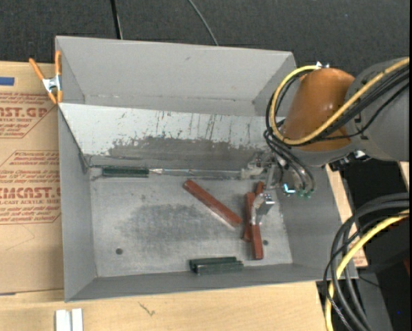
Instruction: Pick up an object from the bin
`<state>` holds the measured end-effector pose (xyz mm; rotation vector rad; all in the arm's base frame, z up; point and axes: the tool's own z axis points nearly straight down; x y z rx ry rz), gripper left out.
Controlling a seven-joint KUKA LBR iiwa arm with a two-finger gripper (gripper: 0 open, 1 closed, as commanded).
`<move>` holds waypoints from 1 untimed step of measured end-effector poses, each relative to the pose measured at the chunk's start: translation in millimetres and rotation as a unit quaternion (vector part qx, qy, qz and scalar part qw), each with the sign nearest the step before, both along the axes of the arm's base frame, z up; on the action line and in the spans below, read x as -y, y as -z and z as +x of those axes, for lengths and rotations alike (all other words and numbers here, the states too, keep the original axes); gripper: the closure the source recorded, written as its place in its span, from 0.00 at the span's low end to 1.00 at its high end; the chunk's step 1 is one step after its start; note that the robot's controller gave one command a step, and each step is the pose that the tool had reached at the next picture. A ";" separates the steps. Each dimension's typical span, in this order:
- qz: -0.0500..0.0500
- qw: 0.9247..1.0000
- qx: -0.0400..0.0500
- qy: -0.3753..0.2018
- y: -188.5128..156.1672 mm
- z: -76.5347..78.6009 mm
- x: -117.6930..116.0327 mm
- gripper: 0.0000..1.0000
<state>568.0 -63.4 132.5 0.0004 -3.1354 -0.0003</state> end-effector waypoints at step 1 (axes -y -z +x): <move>0.000 1.000 0.004 0.000 -4.4 2.0 -0.1 0.00</move>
Offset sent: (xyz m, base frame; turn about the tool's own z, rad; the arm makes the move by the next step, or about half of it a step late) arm -0.0039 0.0241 -0.0625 -0.0348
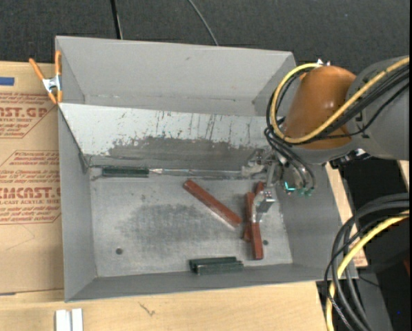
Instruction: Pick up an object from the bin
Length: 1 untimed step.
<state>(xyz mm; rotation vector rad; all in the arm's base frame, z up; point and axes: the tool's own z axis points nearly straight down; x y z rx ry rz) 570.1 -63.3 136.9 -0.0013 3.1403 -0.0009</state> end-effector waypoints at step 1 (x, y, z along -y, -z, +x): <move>0.000 1.000 0.003 -0.013 49.3 -2.9 -17.6 0.00</move>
Offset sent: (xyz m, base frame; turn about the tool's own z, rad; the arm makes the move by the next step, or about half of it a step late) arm 0.0141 0.0438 -0.0669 0.3214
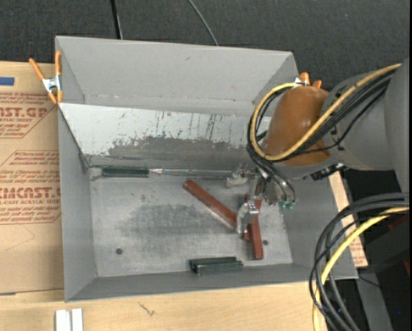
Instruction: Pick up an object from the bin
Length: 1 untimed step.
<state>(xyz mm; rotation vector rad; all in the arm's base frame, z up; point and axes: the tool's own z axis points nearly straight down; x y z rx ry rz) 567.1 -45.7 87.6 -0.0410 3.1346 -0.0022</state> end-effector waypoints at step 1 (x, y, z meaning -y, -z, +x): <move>0.002 0.985 0.004 0.172 11.2 21.7 -25.5 1.00</move>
Offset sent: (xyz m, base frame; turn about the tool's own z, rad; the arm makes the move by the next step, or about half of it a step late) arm 0.0000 0.0000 0.0000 0.0000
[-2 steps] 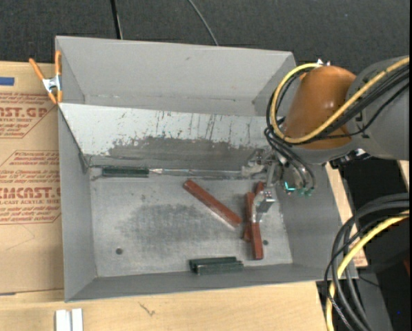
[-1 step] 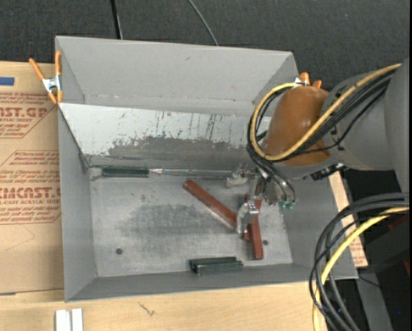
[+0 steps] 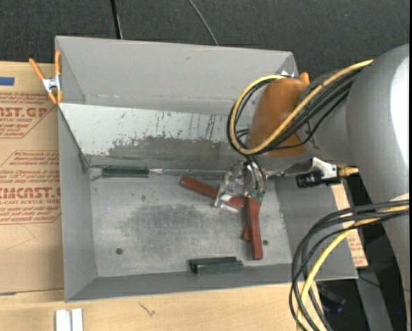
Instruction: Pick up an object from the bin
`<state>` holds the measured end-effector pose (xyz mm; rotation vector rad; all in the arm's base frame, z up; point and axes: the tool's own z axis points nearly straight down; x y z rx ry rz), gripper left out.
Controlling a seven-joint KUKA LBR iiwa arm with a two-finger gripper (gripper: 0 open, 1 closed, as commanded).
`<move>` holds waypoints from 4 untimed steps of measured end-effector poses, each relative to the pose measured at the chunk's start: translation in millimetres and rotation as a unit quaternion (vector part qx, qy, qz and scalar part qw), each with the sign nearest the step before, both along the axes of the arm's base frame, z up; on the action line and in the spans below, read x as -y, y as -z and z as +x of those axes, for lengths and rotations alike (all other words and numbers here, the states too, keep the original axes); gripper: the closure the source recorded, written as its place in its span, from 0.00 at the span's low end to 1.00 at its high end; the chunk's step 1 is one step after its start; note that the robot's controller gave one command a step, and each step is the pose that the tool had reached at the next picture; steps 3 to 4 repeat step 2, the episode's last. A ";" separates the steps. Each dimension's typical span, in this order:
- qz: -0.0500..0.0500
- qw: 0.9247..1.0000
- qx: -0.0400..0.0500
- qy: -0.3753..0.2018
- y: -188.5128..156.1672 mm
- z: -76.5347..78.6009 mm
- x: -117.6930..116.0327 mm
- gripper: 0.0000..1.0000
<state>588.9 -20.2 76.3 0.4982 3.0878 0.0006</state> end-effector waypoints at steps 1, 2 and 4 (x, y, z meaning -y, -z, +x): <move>0.000 1.000 0.000 0.000 0.0 0.0 0.0 1.00; 0.001 0.999 -0.006 -0.035 -137.1 -23.7 -32.4 1.00; 0.001 0.999 -0.006 -0.035 -137.1 -23.7 -32.4 1.00</move>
Offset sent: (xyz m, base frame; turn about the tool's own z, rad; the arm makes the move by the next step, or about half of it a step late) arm -0.0243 0.0314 0.1369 -0.0673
